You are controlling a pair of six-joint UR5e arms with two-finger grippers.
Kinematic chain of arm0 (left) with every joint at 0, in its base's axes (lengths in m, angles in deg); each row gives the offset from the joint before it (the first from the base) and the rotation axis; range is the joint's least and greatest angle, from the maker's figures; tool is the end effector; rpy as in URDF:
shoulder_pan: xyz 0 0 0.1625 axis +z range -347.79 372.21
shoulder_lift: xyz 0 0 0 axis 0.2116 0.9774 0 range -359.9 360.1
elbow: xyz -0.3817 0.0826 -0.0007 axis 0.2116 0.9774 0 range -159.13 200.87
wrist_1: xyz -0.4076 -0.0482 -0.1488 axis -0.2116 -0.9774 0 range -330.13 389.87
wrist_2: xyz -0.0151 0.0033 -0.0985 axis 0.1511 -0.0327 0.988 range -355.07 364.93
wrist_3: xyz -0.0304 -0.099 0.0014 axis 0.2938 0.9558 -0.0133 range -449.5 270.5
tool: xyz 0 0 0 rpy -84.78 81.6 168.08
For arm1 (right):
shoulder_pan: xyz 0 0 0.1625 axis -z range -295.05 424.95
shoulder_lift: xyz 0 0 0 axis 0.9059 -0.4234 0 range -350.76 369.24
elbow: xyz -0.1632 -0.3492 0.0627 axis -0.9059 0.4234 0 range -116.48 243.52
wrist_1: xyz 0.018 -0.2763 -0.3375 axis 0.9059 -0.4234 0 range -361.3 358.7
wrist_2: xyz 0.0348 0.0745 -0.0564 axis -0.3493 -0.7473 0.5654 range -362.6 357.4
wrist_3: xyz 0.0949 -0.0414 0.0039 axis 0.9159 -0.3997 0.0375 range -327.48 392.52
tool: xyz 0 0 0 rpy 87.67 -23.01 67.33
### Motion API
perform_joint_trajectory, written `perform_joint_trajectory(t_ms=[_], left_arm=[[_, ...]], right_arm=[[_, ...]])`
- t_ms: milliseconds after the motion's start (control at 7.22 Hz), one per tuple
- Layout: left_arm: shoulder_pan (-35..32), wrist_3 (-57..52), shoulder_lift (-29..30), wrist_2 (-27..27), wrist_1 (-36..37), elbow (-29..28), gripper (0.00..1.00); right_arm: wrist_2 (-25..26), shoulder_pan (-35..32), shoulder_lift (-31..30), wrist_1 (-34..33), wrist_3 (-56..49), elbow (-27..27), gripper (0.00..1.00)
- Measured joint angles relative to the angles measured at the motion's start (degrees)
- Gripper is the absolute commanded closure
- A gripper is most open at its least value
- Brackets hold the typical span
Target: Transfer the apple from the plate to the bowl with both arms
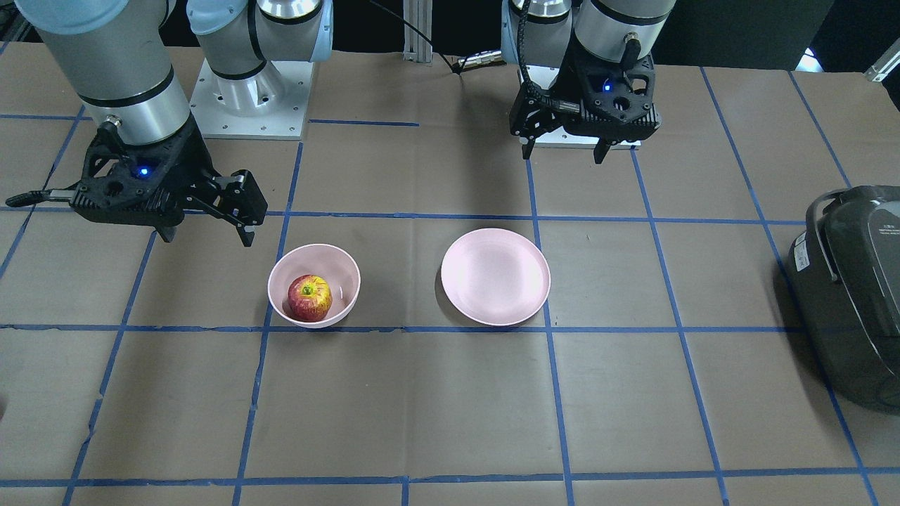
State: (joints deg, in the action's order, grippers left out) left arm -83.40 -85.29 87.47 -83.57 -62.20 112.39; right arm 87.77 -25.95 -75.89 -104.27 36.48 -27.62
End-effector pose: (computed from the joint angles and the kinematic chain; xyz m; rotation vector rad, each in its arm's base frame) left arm -0.1839 -0.4799 0.4555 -0.0378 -3.1166 -0.0294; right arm 0.1413 -0.5560 0.4174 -0.0843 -3.1334 0.1912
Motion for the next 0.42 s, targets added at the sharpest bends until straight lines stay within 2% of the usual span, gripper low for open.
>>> perform_joint_trajectory(t_ms=[415], left_arm=[[0.6,-0.6,1.5,-1.6,0.3,-1.8,0.0]], right_arm=[[-0.1,-0.1,0.0,0.4,0.2,0.2,0.0]])
